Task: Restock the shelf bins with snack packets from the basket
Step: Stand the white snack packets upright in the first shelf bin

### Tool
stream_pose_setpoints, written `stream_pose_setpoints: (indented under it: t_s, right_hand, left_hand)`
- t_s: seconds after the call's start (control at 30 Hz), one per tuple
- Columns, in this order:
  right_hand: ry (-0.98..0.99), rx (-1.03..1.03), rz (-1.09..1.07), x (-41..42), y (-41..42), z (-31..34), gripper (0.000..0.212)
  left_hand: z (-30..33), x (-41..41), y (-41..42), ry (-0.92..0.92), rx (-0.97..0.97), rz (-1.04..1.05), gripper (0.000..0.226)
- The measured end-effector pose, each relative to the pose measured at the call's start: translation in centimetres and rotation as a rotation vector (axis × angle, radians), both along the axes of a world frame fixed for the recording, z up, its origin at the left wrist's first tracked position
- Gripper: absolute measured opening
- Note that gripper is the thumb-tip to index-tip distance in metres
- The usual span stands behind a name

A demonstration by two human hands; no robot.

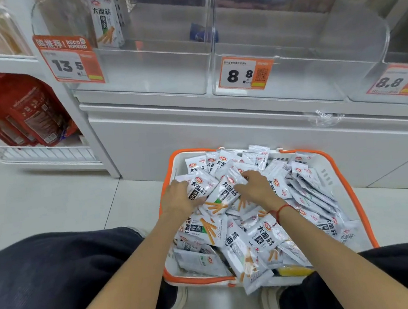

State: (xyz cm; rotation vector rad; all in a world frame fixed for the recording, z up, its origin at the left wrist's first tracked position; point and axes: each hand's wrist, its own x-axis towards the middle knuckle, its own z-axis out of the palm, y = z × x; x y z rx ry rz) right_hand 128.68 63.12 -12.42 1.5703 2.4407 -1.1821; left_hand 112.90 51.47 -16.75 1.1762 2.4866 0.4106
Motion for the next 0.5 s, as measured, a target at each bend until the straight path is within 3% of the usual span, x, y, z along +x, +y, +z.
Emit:
stream_pose_setpoints:
  t_s: [0.07, 0.13, 0.23, 0.27, 0.37, 0.43, 0.5]
  right_hand:
    - [0.079, -0.041, -0.064, 0.6, 0.6, -0.1, 0.05]
    - [0.178, -0.096, -0.098, 1.0, 1.0, 0.2, 0.057]
    - [0.294, -0.094, -0.152, 1.5, 1.0, 1.2, 0.058]
    - [0.352, -0.076, -0.201, 1.6, 1.0, 1.6, 0.057]
    - [0.486, 0.01, -0.345, 2.1, 1.6, 3.4, 0.053]
    - [0.545, -0.009, -0.357, 2.4, 2.5, 4.4, 0.039]
    - [0.547, -0.103, -0.23, 2.4, 2.0, 5.9, 0.025]
  left_hand:
    - [0.0, 0.2, -0.2, -0.121, 0.143, 0.056, 0.049]
    - [0.7, 0.3, -0.1, -0.367, 0.28, 0.072, 0.043]
    - [1.5, 0.2, 0.5, -0.693, 0.329, 0.185, 0.084]
    - [1.8, 0.2, 0.9, -0.743, 0.343, 0.247, 0.079]
    - [3.6, 0.0, 1.3, -0.871, 0.384, 0.379, 0.008]
    - [4.5, 0.0, 1.3, -0.918, 0.368, 0.403, 0.02]
    - [5.3, 0.6, 1.2, -0.856, 0.294, 0.286, 0.017]
